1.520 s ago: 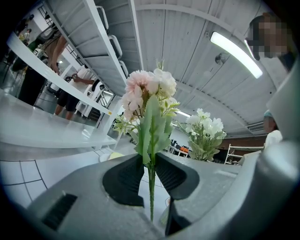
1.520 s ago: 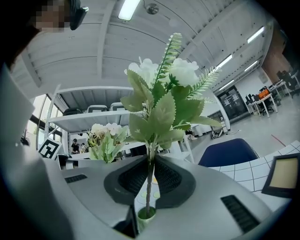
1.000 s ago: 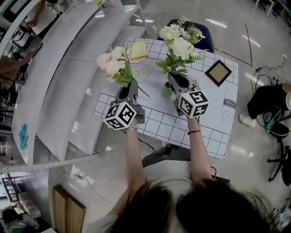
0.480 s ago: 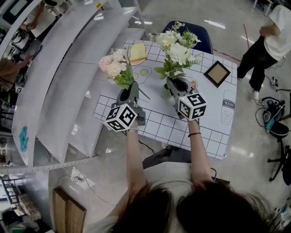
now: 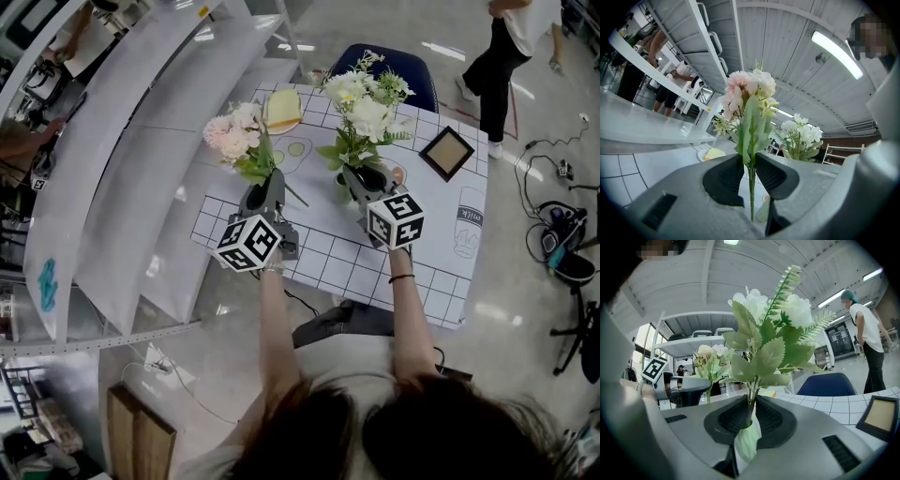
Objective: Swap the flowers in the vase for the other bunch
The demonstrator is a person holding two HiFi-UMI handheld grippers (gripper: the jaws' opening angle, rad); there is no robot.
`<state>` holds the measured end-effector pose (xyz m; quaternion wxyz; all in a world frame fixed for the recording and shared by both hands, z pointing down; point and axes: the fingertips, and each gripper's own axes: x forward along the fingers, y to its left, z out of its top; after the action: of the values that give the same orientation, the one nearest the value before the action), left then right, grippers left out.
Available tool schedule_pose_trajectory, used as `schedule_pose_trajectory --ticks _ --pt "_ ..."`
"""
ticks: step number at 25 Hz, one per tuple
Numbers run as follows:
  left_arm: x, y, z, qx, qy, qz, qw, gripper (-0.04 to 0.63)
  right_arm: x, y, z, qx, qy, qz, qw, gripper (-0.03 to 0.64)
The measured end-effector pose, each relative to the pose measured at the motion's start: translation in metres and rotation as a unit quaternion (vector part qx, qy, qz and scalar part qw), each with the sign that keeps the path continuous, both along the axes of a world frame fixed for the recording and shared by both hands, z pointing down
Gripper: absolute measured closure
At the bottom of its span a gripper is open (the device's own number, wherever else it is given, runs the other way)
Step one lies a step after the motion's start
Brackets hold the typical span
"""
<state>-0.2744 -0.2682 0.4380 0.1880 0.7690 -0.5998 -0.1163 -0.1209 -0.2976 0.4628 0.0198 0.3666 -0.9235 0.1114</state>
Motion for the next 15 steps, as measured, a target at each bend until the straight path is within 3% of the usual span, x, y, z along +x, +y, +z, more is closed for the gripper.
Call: schedule_pose_trajectory --ticks 6,15 --pt "0.0013 -0.0012 0.0056 -0.003 0.007 -0.001 1.0000 0.517 -0.0005 0.0023 0.0063 0.001 0.019 -0.012 1.000 0.575" --pt "0.0041 -0.0037 0.0102 -0.007 0.011 -0.002 0.9999 0.517 -0.0001 0.0043 0.0095 -0.013 0.008 -0.023 1.000 0.575"
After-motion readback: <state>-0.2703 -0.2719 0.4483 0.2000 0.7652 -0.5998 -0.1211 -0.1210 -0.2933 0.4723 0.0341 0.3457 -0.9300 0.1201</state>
